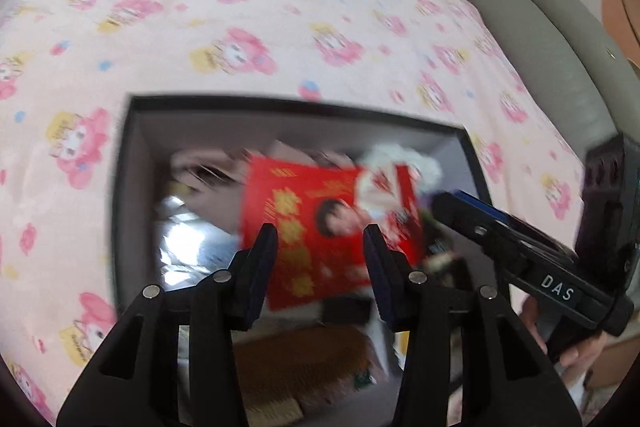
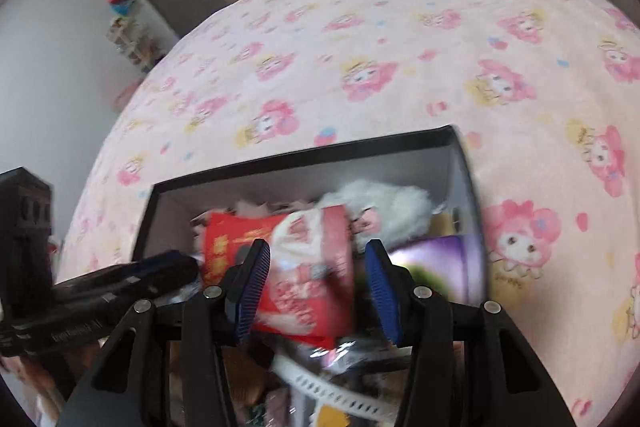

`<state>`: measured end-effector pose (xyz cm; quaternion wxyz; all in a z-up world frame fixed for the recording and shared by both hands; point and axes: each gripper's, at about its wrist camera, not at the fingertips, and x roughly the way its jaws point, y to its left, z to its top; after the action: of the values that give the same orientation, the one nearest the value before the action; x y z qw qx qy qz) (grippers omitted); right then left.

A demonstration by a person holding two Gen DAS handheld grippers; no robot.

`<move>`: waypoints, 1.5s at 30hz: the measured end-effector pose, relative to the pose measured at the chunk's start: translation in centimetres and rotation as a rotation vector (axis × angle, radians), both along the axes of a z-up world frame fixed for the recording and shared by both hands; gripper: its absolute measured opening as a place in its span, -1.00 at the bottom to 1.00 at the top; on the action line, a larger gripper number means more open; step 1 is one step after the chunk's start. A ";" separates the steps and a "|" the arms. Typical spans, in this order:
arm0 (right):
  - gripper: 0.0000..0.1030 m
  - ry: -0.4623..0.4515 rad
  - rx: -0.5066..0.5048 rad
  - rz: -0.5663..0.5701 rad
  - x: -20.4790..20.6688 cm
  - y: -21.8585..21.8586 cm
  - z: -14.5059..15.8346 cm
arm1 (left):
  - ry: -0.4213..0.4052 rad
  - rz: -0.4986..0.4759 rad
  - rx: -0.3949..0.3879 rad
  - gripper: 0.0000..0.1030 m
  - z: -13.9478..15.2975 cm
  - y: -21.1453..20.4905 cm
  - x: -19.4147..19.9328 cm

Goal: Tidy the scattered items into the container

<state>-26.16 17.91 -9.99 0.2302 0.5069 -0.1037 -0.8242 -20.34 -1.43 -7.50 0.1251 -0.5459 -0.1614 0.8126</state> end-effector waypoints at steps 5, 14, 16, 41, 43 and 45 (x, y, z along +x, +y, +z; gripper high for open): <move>-0.12 -0.102 0.090 0.048 -0.5 -1.3 -2.5 | -0.051 -0.034 -0.052 -0.14 -1.7 1.4 -0.3; -0.12 -0.173 0.127 0.032 -1.7 -1.1 -4.9 | -0.073 -0.021 -0.079 -0.16 -3.3 2.3 -1.7; -0.12 -0.166 0.096 0.027 -1.6 -0.7 -4.4 | -0.062 0.003 -0.065 -0.16 -2.9 1.8 -1.5; 0.66 0.308 0.231 -0.275 16.8 1.2 15.5 | 0.465 0.182 -0.200 0.99 18.0 -2.6 15.8; 0.66 0.324 0.225 -0.285 19.0 1.6 16.3 | 0.472 0.187 -0.200 0.99 18.5 -2.6 17.7; 0.66 0.344 0.234 -0.293 21.0 1.8 16.9 | 0.474 0.186 -0.208 0.99 18.8 -2.3 19.6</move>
<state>-5.17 19.72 6.96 0.0625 0.3619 -0.0394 -0.9293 -0.76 -3.73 11.29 0.0273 -0.3334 -0.0929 0.9378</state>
